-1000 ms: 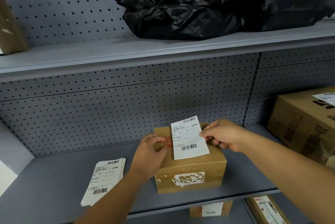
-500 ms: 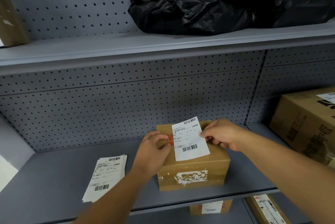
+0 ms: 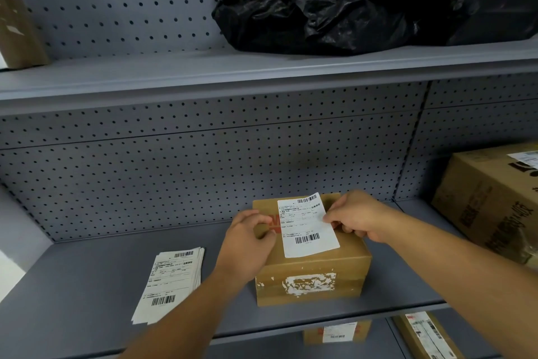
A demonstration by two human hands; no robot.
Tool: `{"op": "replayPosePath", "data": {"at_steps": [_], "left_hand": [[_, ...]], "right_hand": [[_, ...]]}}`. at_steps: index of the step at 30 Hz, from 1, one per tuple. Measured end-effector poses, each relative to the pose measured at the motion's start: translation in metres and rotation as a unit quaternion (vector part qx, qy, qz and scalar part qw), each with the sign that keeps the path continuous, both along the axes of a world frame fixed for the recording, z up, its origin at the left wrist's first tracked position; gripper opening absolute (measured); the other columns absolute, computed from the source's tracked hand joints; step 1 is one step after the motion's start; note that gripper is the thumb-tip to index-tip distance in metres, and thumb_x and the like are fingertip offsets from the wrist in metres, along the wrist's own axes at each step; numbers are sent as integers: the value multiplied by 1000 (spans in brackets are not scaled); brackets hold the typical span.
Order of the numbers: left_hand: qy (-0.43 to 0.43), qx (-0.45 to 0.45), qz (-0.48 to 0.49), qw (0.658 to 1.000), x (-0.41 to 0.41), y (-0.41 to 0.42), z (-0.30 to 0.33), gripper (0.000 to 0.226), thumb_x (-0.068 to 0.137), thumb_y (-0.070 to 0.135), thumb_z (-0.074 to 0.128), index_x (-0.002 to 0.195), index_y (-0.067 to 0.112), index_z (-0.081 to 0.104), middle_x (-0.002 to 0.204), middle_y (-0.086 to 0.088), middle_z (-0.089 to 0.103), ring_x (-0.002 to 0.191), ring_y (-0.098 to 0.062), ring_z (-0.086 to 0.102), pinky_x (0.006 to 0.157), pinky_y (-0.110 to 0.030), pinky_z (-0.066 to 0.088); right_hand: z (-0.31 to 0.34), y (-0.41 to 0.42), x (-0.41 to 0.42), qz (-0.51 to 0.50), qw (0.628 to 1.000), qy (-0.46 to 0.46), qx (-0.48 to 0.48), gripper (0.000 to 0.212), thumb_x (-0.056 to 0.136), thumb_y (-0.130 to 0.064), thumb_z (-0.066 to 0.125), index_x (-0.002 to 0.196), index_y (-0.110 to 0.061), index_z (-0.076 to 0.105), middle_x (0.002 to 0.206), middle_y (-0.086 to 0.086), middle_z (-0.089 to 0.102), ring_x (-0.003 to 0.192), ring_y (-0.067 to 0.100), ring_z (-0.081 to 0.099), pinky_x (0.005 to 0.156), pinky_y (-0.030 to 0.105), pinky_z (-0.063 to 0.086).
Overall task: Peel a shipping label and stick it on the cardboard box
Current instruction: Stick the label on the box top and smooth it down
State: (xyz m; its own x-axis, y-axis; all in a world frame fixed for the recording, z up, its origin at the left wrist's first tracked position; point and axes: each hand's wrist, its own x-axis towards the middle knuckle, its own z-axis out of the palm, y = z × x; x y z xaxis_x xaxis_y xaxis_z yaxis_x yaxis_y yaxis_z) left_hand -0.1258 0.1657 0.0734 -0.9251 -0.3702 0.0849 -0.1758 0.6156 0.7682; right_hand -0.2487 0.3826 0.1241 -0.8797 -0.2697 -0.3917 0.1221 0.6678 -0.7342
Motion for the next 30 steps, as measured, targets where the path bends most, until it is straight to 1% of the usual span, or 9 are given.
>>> {"op": "replayPosePath", "data": {"at_steps": [6, 10, 12, 16, 19, 22, 25, 27, 30], "left_hand": [[-9, -34, -7, 999, -1, 1, 5, 26, 93, 32, 64, 118, 32, 69, 147, 11, 45, 129, -8, 51, 104, -25, 41], [-5, -44, -2, 999, -3, 5, 7, 22, 90, 46, 66, 108, 35, 69, 142, 11, 49, 127, -11, 53, 103, -29, 45], [-13, -55, 2, 998, -4, 9, 9, 27, 86, 54, 69, 105, 34, 66, 136, 13, 49, 124, -12, 52, 98, -29, 46], [-34, -88, 3, 996, -6, 16, 11, 37, 83, 56, 71, 109, 31, 59, 132, 11, 45, 123, -15, 48, 89, -26, 39], [-45, -91, 4, 995, -7, 16, 12, 38, 84, 55, 70, 110, 31, 59, 132, 10, 45, 125, -16, 47, 90, -27, 39], [-53, -116, 4, 992, -7, 17, 14, 43, 83, 58, 68, 115, 31, 59, 134, 10, 47, 126, -17, 45, 97, -33, 45], [-48, -175, -1, 983, -9, 19, 17, 46, 84, 59, 65, 119, 31, 59, 134, 8, 49, 128, -18, 42, 107, -37, 42], [-36, -191, -20, 981, -13, 19, 17, 43, 87, 53, 64, 123, 30, 59, 136, 8, 48, 130, -17, 40, 111, -37, 38], [-9, -179, -66, 982, -24, 19, 19, 36, 95, 37, 60, 130, 26, 60, 138, 8, 51, 130, -16, 44, 114, -38, 38]], "right_hand": [[9, -7, 8, 12, 999, 36, 34, 17, 87, -14, 72, 89, 3, 78, 60, 8, 58, 37, 12, 34, 36, 20, 24], [16, -12, 11, 32, 994, 73, 80, 18, 84, -16, 72, 73, -2, 74, 48, 0, 56, 39, 13, 41, 40, 21, 28], [19, -15, 12, 50, 987, 104, 114, 19, 84, -15, 69, 70, -4, 73, 46, -1, 56, 39, 13, 45, 42, 21, 32], [21, -21, 13, 89, 965, 160, 190, 29, 87, -20, 67, 59, -15, 60, 55, -2, 57, 49, 13, 52, 45, 22, 37], [21, -23, 13, 112, 941, 201, 248, 30, 86, -31, 69, 66, -20, 50, 67, -3, 56, 57, 10, 51, 45, 22, 35], [19, -21, 10, 127, 933, 208, 265, 28, 85, -36, 69, 68, -21, 52, 73, -3, 58, 61, 9, 54, 46, 23, 36], [16, -14, 6, 126, 933, 217, 257, 31, 84, -34, 66, 63, -18, 48, 67, -1, 53, 56, 13, 50, 46, 25, 34], [12, -9, 4, 136, 929, 252, 235, 27, 86, -31, 64, 66, -15, 56, 66, 0, 58, 59, 17, 56, 48, 27, 40], [3, -4, 1, 167, 919, 316, 164, 14, 92, -27, 60, 92, -21, 73, 89, -1, 71, 82, 20, 67, 72, 35, 57]]}}
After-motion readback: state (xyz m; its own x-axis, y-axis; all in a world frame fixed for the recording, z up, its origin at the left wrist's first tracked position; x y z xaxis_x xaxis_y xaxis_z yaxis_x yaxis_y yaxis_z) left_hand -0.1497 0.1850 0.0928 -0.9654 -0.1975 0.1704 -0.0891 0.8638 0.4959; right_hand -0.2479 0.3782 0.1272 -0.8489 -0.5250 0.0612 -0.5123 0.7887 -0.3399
